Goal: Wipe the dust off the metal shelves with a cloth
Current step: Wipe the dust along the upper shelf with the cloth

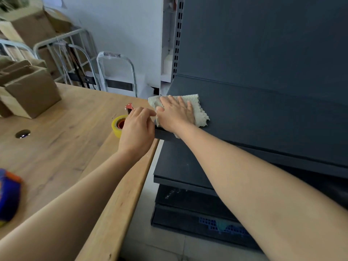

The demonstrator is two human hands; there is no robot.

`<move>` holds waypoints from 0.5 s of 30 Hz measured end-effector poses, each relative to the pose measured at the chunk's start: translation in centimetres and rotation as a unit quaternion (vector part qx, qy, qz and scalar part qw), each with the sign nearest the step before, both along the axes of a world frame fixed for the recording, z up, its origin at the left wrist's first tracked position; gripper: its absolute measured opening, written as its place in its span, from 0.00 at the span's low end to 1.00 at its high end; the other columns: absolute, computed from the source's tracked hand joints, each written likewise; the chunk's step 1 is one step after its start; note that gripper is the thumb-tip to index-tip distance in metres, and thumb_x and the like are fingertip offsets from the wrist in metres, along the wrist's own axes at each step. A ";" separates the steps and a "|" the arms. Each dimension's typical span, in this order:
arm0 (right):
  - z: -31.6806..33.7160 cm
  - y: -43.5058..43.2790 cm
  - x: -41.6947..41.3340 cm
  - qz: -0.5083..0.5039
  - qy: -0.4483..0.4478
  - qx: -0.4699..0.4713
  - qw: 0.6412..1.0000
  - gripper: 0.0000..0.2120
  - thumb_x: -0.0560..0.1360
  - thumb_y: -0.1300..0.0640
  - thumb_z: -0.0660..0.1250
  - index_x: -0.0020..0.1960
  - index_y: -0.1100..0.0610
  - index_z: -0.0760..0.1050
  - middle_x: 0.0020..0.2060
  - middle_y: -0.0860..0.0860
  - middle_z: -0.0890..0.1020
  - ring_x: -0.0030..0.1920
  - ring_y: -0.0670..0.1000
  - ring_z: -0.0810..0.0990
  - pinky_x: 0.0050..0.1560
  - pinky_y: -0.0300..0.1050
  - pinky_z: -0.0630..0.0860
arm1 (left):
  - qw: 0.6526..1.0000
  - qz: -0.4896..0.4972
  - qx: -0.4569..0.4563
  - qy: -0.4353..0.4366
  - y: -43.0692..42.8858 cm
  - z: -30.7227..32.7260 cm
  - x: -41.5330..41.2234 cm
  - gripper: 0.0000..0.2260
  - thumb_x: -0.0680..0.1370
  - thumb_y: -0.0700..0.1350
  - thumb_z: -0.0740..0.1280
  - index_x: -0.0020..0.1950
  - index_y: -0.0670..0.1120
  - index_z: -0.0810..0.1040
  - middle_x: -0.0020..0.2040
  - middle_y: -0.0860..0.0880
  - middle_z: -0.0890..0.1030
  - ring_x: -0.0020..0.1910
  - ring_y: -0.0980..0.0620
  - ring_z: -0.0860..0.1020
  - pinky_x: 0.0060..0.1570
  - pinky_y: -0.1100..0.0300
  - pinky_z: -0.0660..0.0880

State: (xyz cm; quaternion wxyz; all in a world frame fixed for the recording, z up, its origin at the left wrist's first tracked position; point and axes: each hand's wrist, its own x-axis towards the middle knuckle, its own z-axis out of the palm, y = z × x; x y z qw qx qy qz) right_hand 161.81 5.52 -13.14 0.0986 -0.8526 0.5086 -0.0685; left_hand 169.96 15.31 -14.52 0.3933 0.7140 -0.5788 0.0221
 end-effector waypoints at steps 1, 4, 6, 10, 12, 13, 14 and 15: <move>0.0 0.2 -0.2 0.003 0.001 -0.006 1.000 0.24 0.82 0.50 0.46 0.77 0.48 0.54 0.78 0.49 0.53 0.77 0.55 0.47 0.75 0.57 0.41 | 1.000 -0.007 -0.004 -0.002 0.0 0.1 -0.4 0.10 0.76 0.35 0.58 0.53 0.39 0.77 0.52 0.42 0.78 0.57 0.44 0.72 0.51 0.67 0.60; -0.3 0.7 -1.5 0.005 0.003 -0.022 1.000 0.23 0.82 0.48 0.46 0.77 0.47 0.54 0.78 0.48 0.55 0.77 0.54 0.49 0.75 0.56 0.44 | 0.999 -0.038 -0.017 -0.011 -0.4 0.4 -1.6 0.09 0.75 0.34 0.59 0.50 0.39 0.78 0.48 0.41 0.79 0.50 0.43 0.74 0.46 0.68 0.61; -0.4 0.8 -2.8 -0.002 0.004 -0.026 1.000 0.23 0.82 0.47 0.46 0.77 0.47 0.55 0.77 0.48 0.55 0.77 0.54 0.50 0.75 0.55 0.45 | 0.998 -0.066 -0.020 -0.014 -0.5 0.5 -2.6 0.11 0.73 0.35 0.58 0.49 0.39 0.78 0.46 0.41 0.78 0.47 0.43 0.74 0.45 0.64 0.64; -0.4 1.0 -6.8 -0.059 -0.012 -0.005 0.998 0.24 0.82 0.49 0.44 0.77 0.48 0.54 0.78 0.48 0.55 0.77 0.52 0.49 0.76 0.53 0.43 | 0.994 -0.107 -0.020 -0.029 -0.4 0.1 -4.3 0.12 0.72 0.35 0.57 0.49 0.38 0.77 0.44 0.40 0.78 0.45 0.41 0.75 0.46 0.58 0.67; -0.4 1.1 -9.2 -0.093 -0.012 -0.005 0.996 0.24 0.81 0.49 0.43 0.77 0.48 0.54 0.78 0.47 0.55 0.77 0.52 0.49 0.76 0.53 0.44 | 0.992 -0.118 -0.020 -0.035 -0.1 0.0 -5.0 0.12 0.72 0.35 0.56 0.50 0.38 0.77 0.46 0.40 0.78 0.47 0.41 0.75 0.49 0.56 0.68; -0.4 1.3 -10.3 -0.106 -0.006 -0.005 0.994 0.25 0.81 0.48 0.43 0.77 0.48 0.54 0.78 0.47 0.54 0.77 0.52 0.49 0.76 0.53 0.44 | 0.992 -0.123 -0.019 -0.036 0.0 0.1 -5.4 0.12 0.73 0.35 0.57 0.51 0.38 0.77 0.46 0.41 0.78 0.48 0.41 0.75 0.50 0.55 0.69; -0.3 1.4 -11.2 -0.115 -0.002 0.003 0.993 0.25 0.81 0.48 0.44 0.77 0.49 0.54 0.77 0.48 0.55 0.77 0.52 0.50 0.76 0.53 0.46 | 0.991 -0.128 -0.018 -0.033 0.1 0.1 -5.8 0.11 0.73 0.35 0.57 0.51 0.38 0.77 0.47 0.41 0.78 0.49 0.42 0.75 0.51 0.54 0.69; 0.0 1.7 -12.1 -0.118 -0.004 0.014 0.993 0.24 0.81 0.48 0.46 0.76 0.49 0.57 0.76 0.48 0.59 0.76 0.53 0.54 0.75 0.53 0.50 | 0.990 -0.133 -0.016 -0.030 0.1 0.2 -6.2 0.11 0.74 0.34 0.57 0.52 0.38 0.77 0.48 0.41 0.78 0.50 0.42 0.74 0.52 0.53 0.69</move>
